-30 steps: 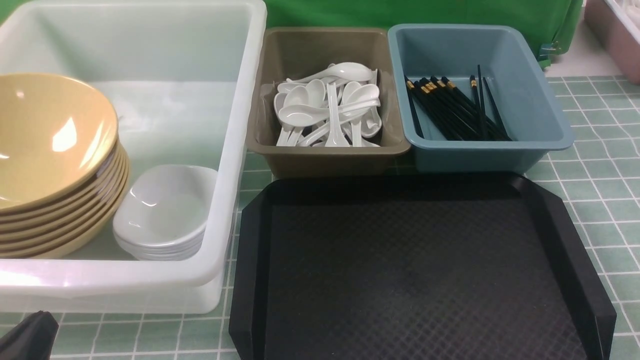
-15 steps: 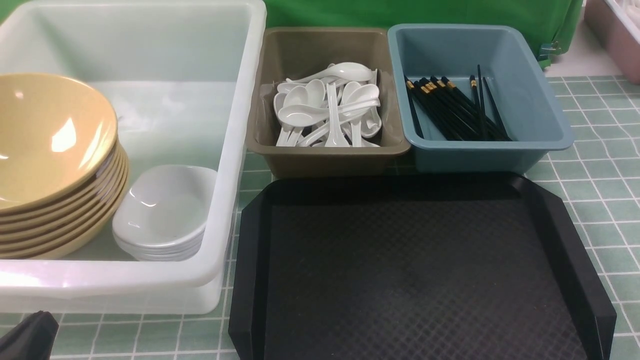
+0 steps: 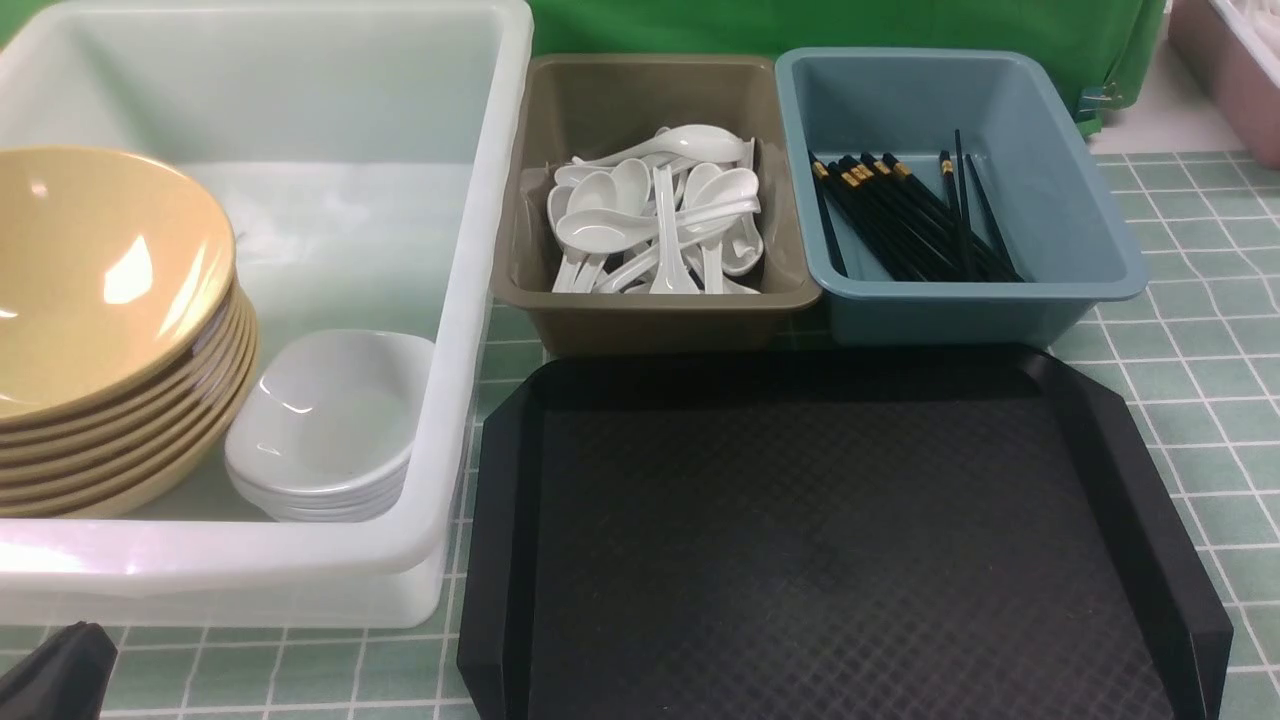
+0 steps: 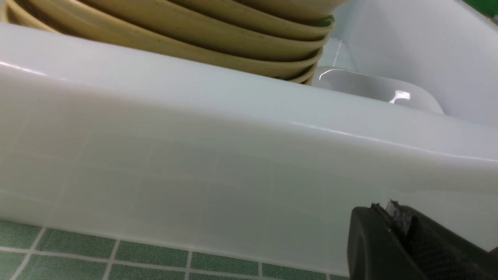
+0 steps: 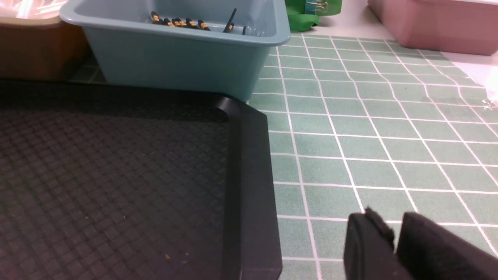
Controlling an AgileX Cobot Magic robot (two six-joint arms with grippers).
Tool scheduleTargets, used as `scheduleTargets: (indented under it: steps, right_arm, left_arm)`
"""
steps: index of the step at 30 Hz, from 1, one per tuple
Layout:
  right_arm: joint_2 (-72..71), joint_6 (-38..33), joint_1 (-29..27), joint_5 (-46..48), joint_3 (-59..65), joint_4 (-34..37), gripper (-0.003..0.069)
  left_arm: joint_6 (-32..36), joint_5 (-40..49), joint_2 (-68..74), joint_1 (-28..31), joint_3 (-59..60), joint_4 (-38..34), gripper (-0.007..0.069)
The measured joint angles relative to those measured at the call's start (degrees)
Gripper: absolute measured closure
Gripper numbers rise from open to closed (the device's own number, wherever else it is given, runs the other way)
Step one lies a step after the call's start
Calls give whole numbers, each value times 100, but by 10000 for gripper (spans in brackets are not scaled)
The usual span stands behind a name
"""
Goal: On blue table put chopsticks spoon bowls plates into blue grey white boxes.
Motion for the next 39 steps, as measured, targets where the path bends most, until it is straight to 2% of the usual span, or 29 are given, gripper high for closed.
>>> scheduleTargets:
  steps: [39]
  right_arm:
    - [0,0,0,0,0,0,449]
  left_arm:
    - [-3,5,0,0,0,-4,622]
